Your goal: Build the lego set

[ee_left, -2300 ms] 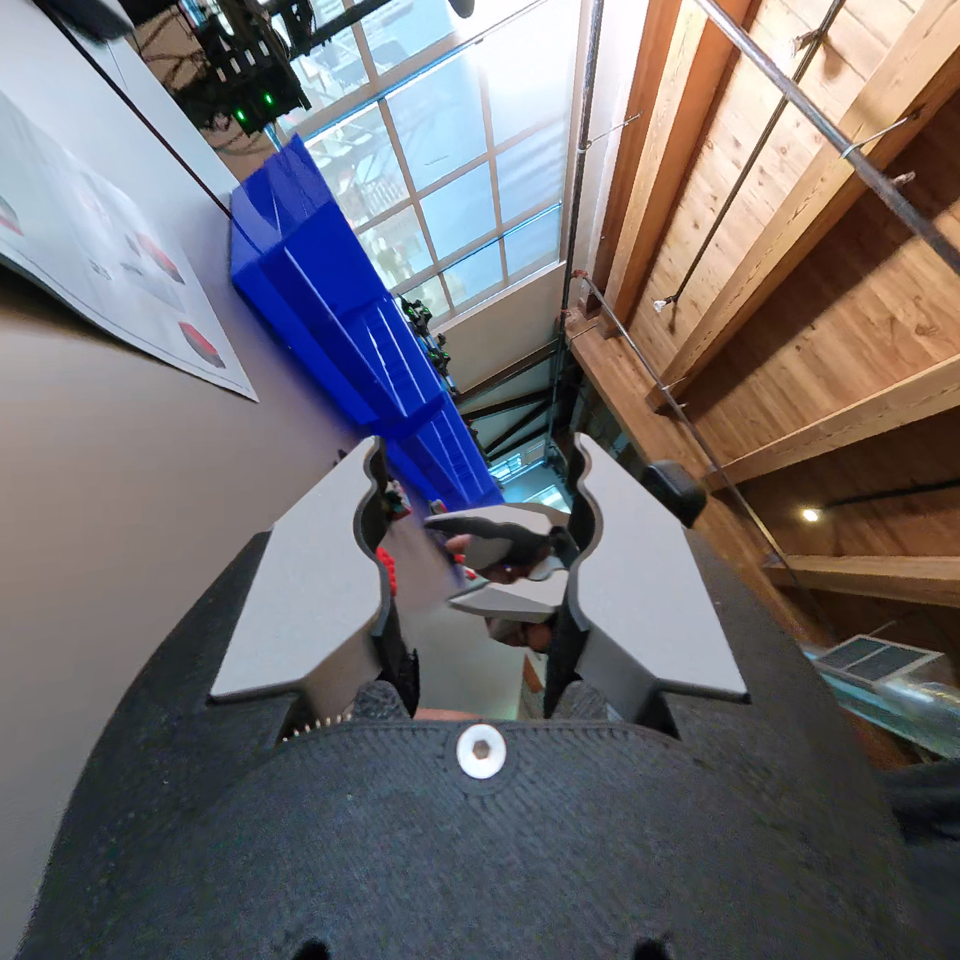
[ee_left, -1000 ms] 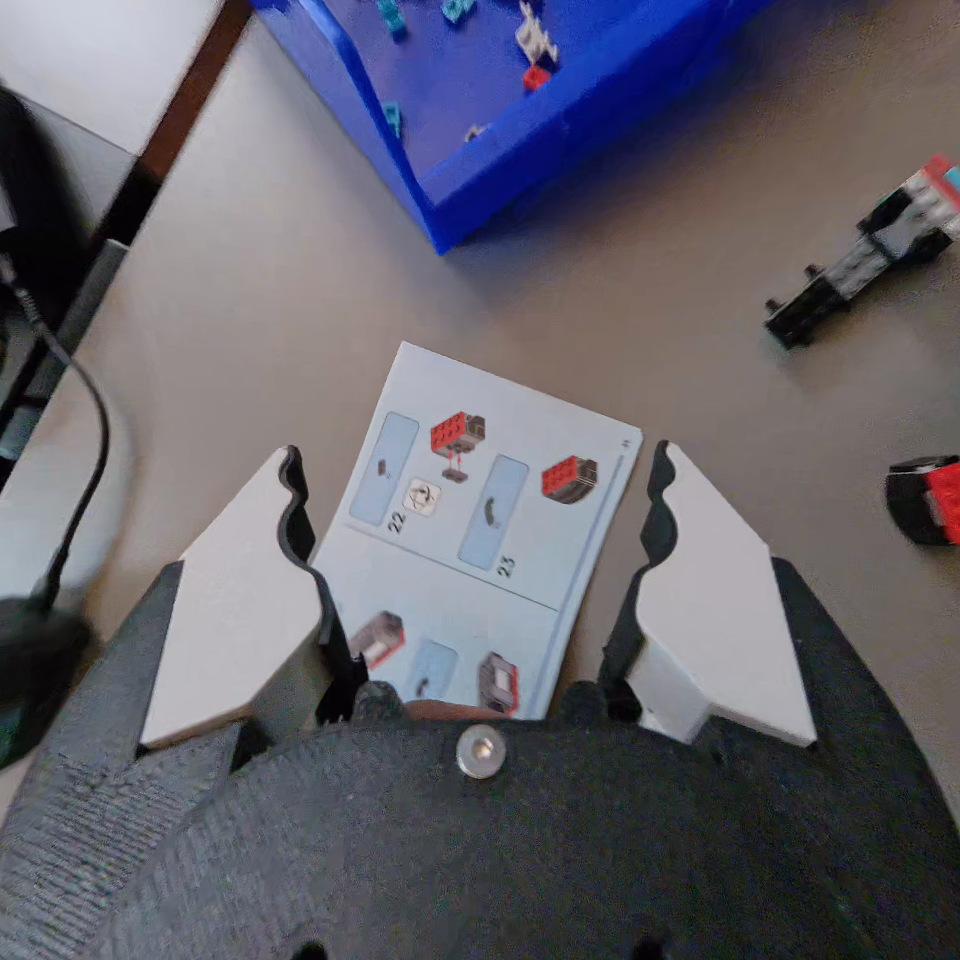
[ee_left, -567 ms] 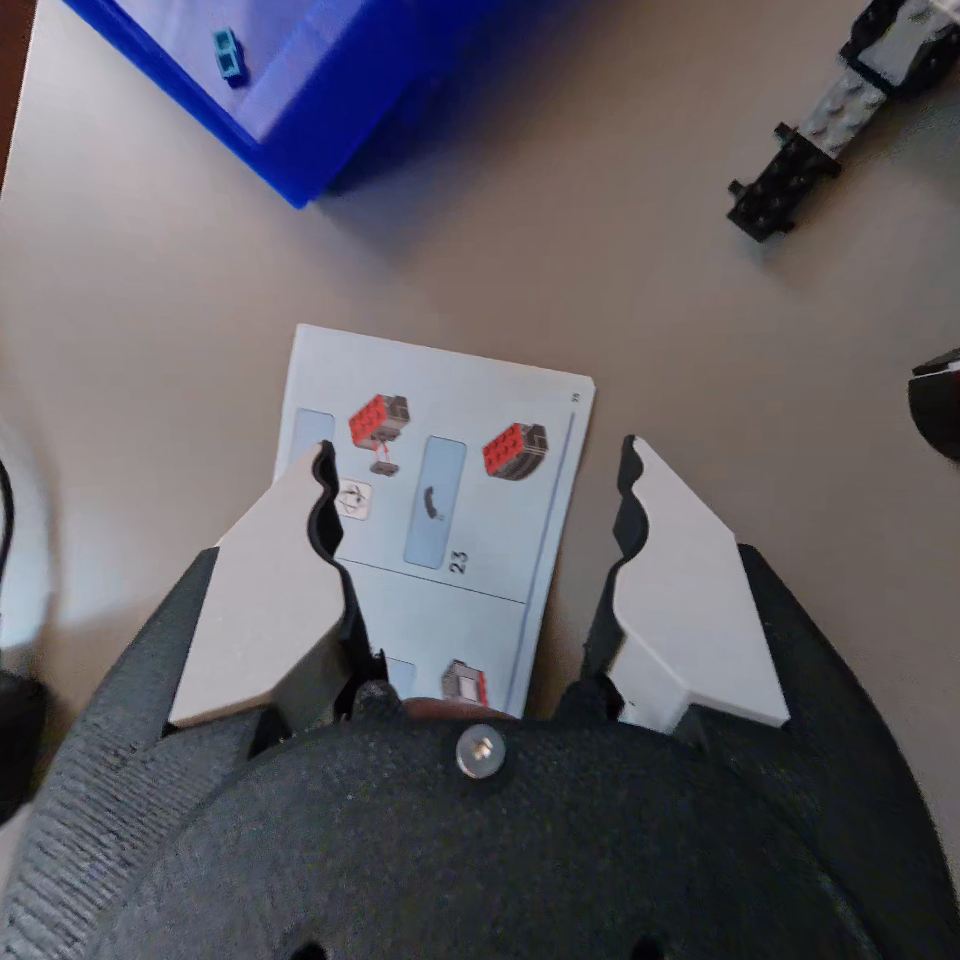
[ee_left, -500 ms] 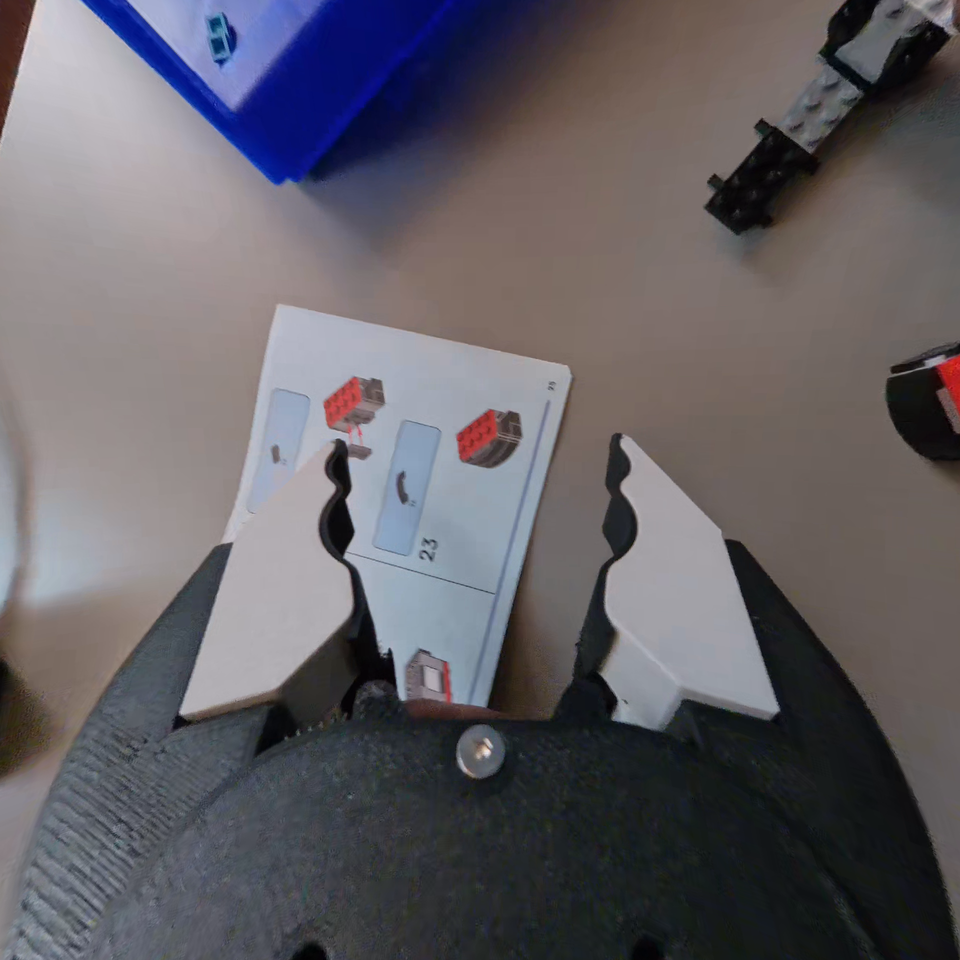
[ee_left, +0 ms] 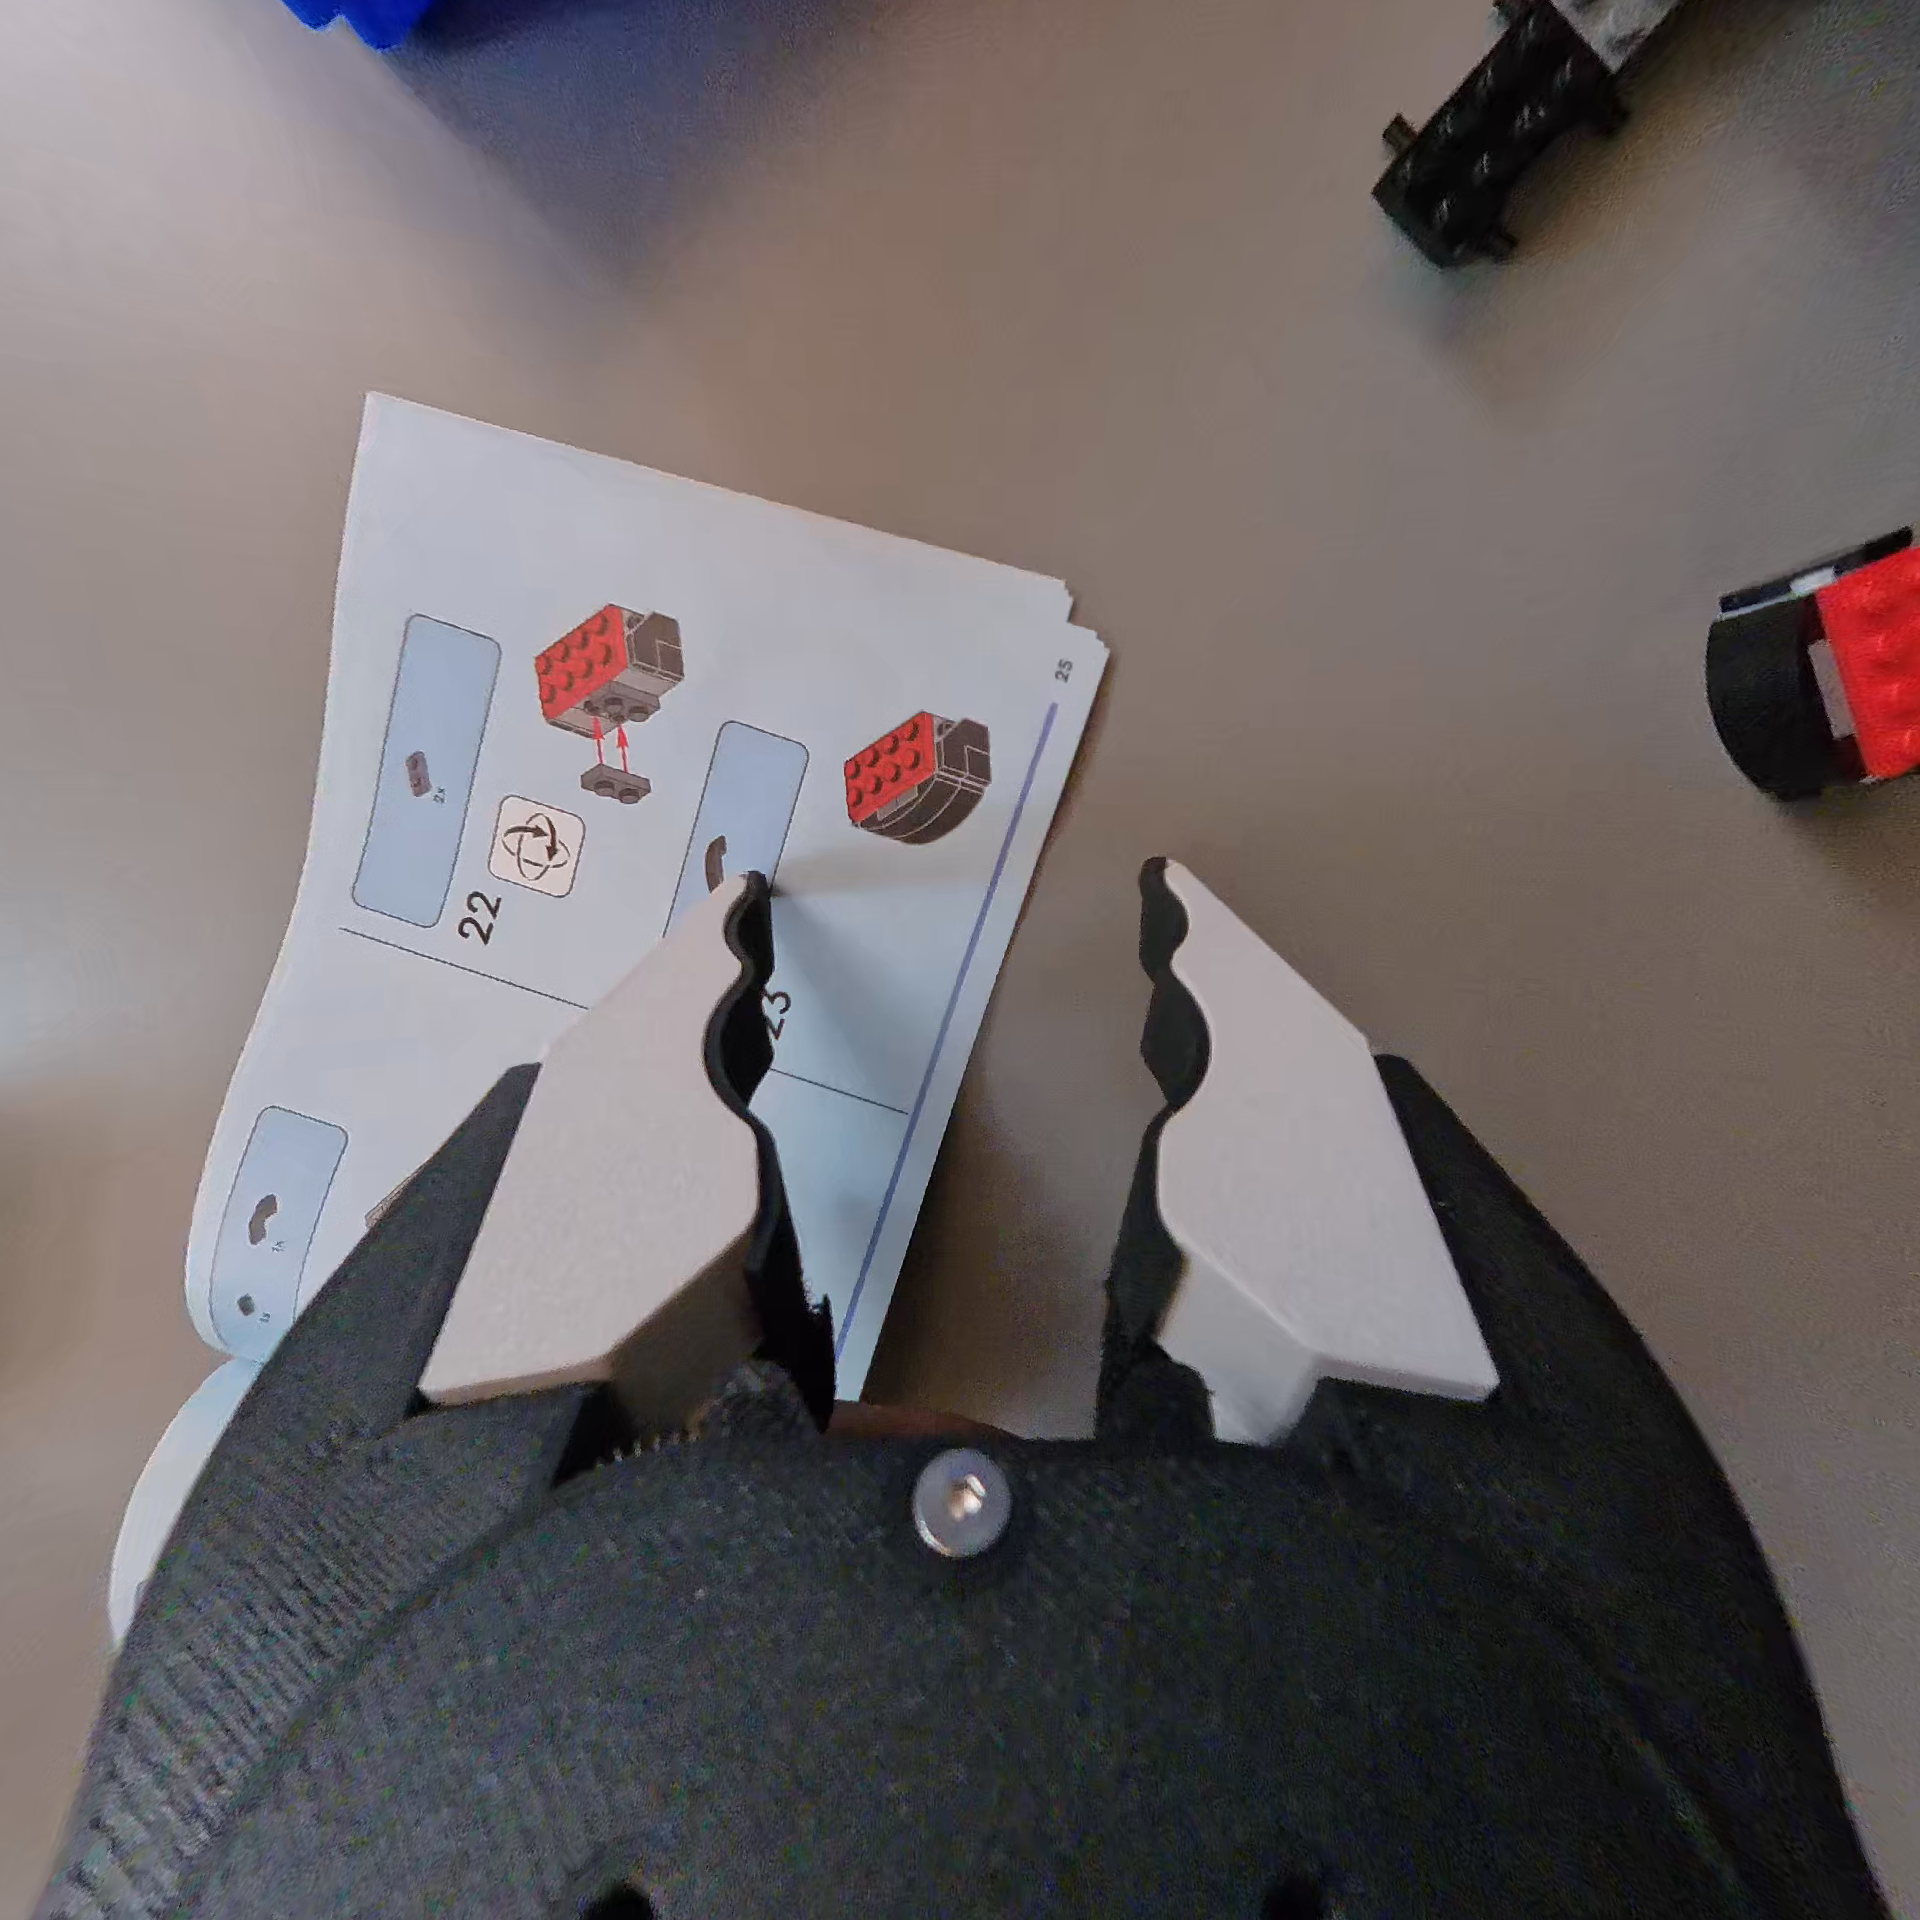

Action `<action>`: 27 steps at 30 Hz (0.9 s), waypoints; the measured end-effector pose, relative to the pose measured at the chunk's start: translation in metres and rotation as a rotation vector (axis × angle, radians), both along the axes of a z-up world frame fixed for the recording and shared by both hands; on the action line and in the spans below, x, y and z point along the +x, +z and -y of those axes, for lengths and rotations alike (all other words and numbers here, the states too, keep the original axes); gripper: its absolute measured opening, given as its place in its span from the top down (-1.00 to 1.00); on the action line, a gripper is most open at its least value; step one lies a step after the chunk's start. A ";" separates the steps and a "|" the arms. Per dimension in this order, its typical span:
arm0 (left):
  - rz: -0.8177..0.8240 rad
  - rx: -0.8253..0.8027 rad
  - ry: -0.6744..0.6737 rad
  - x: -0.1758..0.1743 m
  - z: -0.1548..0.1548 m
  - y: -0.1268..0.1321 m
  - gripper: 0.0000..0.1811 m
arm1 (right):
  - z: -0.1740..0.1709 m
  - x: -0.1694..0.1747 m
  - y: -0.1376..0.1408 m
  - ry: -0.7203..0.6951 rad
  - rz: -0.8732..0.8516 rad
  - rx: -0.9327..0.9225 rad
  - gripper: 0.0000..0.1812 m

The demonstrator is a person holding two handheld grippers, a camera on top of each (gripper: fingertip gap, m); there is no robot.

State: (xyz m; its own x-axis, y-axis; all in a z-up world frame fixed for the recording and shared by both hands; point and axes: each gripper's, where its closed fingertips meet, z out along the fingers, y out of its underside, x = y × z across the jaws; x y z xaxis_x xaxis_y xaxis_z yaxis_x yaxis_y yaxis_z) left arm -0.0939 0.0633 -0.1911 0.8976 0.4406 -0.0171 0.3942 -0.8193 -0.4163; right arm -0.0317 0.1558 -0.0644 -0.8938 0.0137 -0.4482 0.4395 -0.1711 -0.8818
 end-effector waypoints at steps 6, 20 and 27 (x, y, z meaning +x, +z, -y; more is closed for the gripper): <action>-0.024 -0.014 -0.019 0.004 0.003 0.001 0.31 | -0.001 -0.001 0.000 -0.001 0.007 -0.005 0.56; -0.075 -0.037 -0.050 0.002 0.008 0.004 0.48 | -0.001 -0.002 0.000 -0.001 0.016 -0.005 0.55; -0.053 0.011 -0.041 -0.008 -0.004 0.007 0.26 | 0.000 -0.001 -0.001 0.006 0.011 0.001 0.55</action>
